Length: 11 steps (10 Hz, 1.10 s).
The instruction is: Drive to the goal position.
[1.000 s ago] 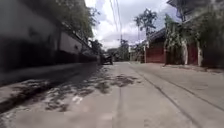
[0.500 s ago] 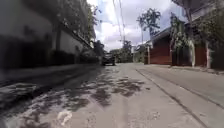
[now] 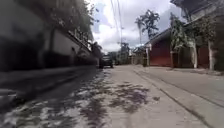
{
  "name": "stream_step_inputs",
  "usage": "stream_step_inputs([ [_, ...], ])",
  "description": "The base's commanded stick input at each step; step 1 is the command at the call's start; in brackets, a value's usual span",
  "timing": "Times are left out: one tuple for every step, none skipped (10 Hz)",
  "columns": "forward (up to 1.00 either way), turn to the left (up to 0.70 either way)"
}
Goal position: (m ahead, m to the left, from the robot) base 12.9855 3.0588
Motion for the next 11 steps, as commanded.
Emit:
stream_step_inputs([
  [1.0,0.0],
  [1.0,0.0],
  [1.0,0.0],
  [1.0,0.0],
  [1.0,0.0],
  [1.0,0.0],
  [1.0,0.0],
  [1.0,0.0],
  [1.0,0.0],
  [1.0,0.0],
  [1.0,0.0],
])
